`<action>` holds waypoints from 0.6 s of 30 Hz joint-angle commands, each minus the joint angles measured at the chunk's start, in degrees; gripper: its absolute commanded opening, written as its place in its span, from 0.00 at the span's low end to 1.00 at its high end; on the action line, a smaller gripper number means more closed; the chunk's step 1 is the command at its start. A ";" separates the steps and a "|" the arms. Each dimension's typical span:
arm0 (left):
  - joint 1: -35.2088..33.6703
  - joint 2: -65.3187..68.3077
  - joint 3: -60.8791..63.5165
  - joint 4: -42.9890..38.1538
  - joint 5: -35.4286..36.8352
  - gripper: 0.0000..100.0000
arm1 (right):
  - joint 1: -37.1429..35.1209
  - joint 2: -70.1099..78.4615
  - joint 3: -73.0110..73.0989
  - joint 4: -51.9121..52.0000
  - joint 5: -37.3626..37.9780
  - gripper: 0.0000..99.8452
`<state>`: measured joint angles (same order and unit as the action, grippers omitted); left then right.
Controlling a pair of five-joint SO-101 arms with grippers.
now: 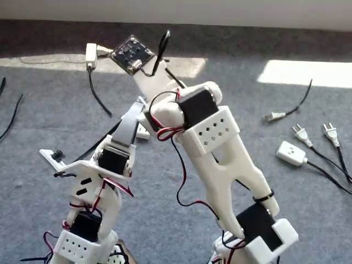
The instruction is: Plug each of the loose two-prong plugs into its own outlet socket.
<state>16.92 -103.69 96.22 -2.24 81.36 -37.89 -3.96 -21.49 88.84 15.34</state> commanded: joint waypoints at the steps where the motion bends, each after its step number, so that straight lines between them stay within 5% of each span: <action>1: 3.30 -0.40 0.57 -1.05 -0.70 0.01 | -0.40 2.51 -7.69 -1.01 0.35 0.07; 18: 4.70 -0.57 0.75 1.14 -3.87 0.01 | 4.09 7.25 -19.56 1.89 0.53 0.07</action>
<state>17.63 -103.87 96.31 -1.98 77.85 -35.96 3.96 -36.00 91.47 15.60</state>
